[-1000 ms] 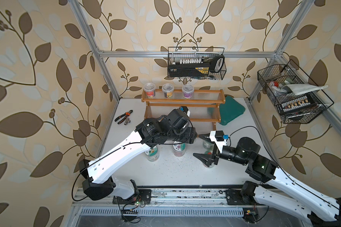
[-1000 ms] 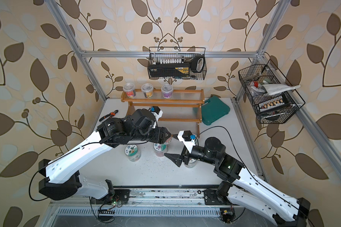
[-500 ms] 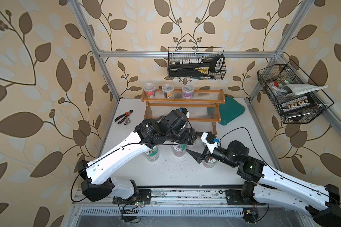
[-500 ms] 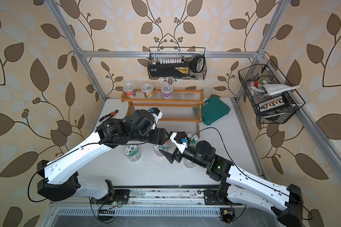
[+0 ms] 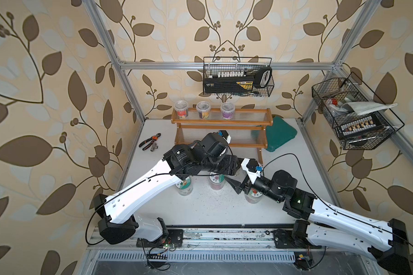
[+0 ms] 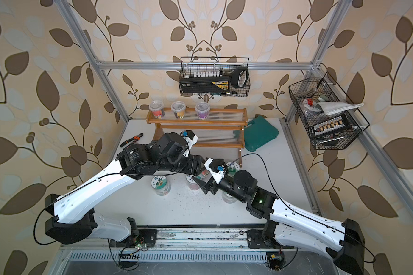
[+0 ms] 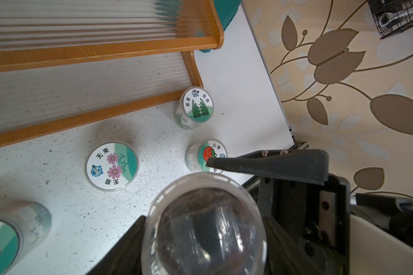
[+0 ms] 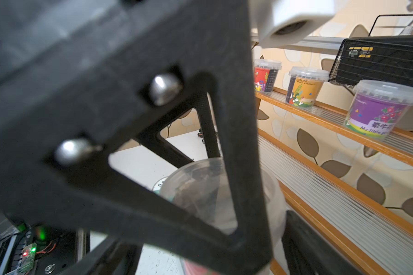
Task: Place the seed container on the shelf
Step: Pick up the seed jar at the center of the board.
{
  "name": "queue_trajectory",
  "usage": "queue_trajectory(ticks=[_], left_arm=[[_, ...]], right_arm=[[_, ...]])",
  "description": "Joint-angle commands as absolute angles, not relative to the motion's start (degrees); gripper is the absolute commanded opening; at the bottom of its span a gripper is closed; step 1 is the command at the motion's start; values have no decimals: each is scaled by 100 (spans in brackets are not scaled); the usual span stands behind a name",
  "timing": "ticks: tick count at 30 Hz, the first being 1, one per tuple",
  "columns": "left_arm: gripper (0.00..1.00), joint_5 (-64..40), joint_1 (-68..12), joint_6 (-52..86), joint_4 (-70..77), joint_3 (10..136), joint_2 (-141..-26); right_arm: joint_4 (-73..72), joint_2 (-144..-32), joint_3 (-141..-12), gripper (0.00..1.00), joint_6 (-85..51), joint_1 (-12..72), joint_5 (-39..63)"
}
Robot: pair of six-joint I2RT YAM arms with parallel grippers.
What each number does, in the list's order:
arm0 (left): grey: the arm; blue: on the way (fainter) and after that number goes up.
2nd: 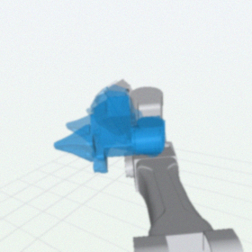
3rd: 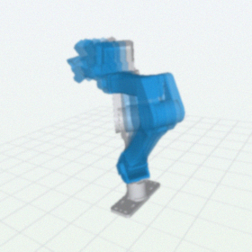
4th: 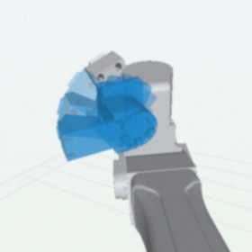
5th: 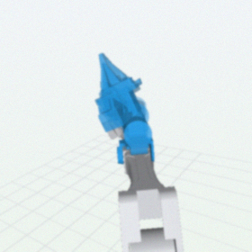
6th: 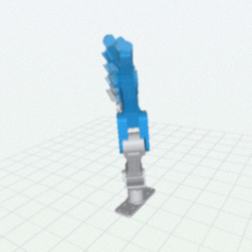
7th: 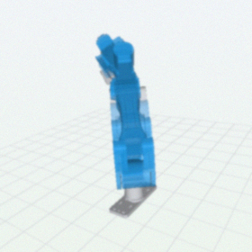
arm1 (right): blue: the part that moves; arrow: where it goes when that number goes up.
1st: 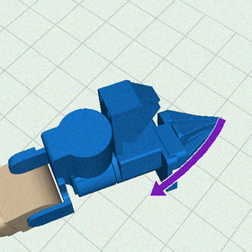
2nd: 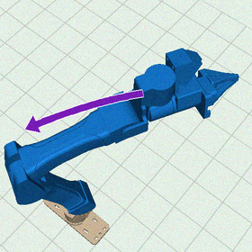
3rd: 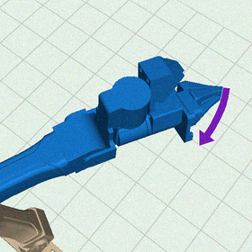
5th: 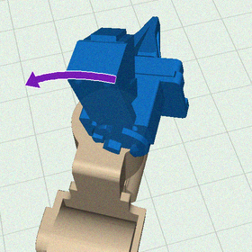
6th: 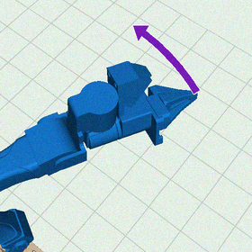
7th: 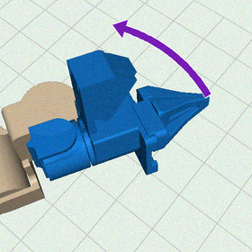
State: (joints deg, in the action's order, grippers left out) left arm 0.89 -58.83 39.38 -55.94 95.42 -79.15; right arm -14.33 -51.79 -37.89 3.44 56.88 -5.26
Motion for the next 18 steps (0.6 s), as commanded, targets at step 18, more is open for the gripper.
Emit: queue_trajectory(ticks=[18], left_arm=[[65, 24, -5863, 3913, -5478, 9702, -7750]], right_arm=[[-1584, -5164, -3670, 50, 501, 5723, -652]])
